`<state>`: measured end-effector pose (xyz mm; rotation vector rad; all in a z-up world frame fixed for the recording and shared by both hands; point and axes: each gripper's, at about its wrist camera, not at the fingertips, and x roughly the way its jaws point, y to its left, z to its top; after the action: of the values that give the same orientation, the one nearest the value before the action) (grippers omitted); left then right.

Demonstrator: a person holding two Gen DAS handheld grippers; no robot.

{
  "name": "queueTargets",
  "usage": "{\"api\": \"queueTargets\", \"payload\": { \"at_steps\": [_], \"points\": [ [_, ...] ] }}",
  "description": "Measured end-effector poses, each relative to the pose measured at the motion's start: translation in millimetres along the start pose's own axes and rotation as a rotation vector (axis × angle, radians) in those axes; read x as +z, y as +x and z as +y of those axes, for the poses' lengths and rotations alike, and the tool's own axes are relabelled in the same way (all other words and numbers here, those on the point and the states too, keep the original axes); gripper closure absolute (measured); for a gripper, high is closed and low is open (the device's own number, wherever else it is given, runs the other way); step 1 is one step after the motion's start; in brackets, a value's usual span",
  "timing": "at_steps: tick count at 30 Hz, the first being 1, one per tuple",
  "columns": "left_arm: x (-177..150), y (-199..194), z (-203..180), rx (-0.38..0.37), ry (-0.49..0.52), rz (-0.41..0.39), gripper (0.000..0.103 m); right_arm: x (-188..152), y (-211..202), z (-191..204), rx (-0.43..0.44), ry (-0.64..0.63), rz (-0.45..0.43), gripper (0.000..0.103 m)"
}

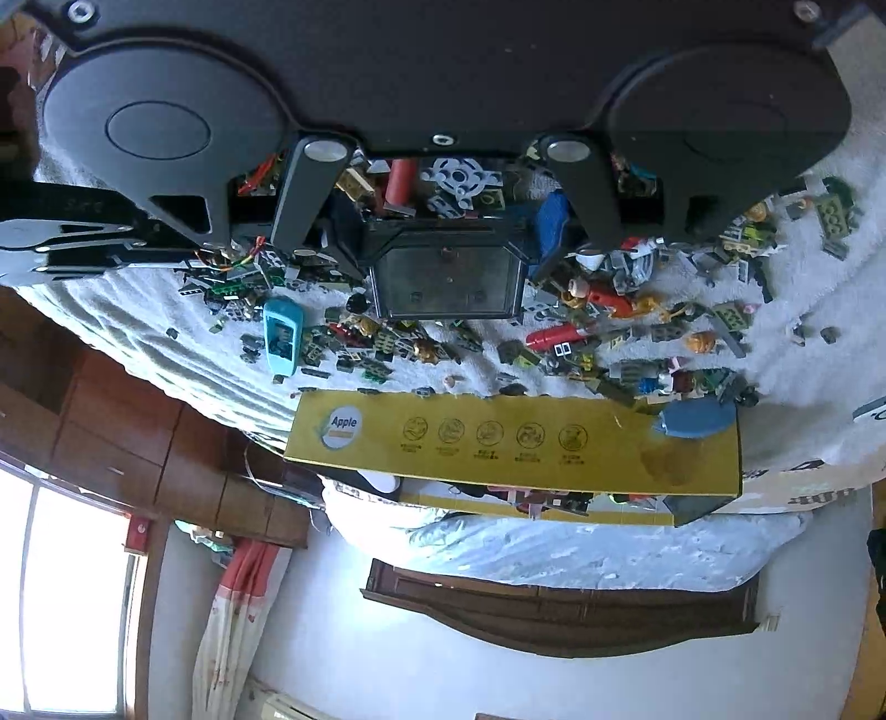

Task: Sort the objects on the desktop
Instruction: 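Carry the black case and small piece into the yellow box and open both tools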

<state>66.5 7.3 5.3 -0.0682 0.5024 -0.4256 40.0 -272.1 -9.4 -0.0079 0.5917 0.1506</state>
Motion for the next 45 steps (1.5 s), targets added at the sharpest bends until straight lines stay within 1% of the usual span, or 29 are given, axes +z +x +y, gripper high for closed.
{"api": "queueTargets", "payload": {
  "at_steps": [2,3,4,5,6,7,11,14,20,26,30,34,39,45],
  "points": [
    [-0.4,0.5,-0.7,0.000,0.000,-0.001,0.045,-2.0,6.5,-3.5,0.011,0.022,0.014,0.058],
    [-0.4,0.4,-0.7,0.000,0.000,0.000,0.045,-3.0,8.5,-5.3,0.021,0.028,0.013,0.077],
    [-0.8,0.3,-1.1,0.000,0.000,0.002,0.045,-3.1,9.8,-5.7,0.027,0.039,0.006,0.087],
    [-0.9,0.3,-1.5,0.000,0.002,0.002,0.045,-2.5,9.5,-6.5,0.034,0.052,-0.007,0.094],
    [-0.8,-0.1,-2.1,0.001,0.004,0.002,0.045,-2.3,7.5,-6.4,0.041,0.062,-0.025,0.097],
    [-0.8,-0.4,-2.4,0.002,0.007,0.002,0.045,-0.8,4.1,-6.8,0.049,0.069,-0.051,0.099],
    [1.3,0.5,-1.9,0.003,0.000,-0.004,0.045,7.6,-15.6,-2.0,0.055,0.041,-0.153,0.099],
    [4.0,1.4,-1.7,0.000,-0.002,-0.009,0.045,18.7,-27.7,0.7,0.060,0.020,-0.206,0.099],
    [13.8,-0.5,-0.6,-0.004,0.003,-0.031,0.045,44.6,-44.4,8.8,0.075,-0.030,-0.291,0.100],
    [35.0,4.1,3.0,-0.001,0.015,-0.046,0.045,70.1,-50.2,16.3,0.078,-0.100,-0.345,0.100],
    [57.4,11.4,9.3,-0.006,0.013,-0.054,0.045,89.9,-46.9,20.0,0.076,-0.148,-0.377,0.100],
    [88.6,25.8,17.6,-0.002,0.010,-0.061,0.045,115.1,-36.5,21.4,0.071,-0.189,-0.406,0.100],
    [134.1,52.1,23.9,0.029,0.048,-0.084,0.045,152.2,-11.8,17.2,0.068,-0.220,-0.415,0.100],
    [188.8,98.5,25.7,0.034,0.078,-0.085,0.045,201.0,32.7,14.0,0.034,-0.275,-0.420,0.100]
  ]
}}
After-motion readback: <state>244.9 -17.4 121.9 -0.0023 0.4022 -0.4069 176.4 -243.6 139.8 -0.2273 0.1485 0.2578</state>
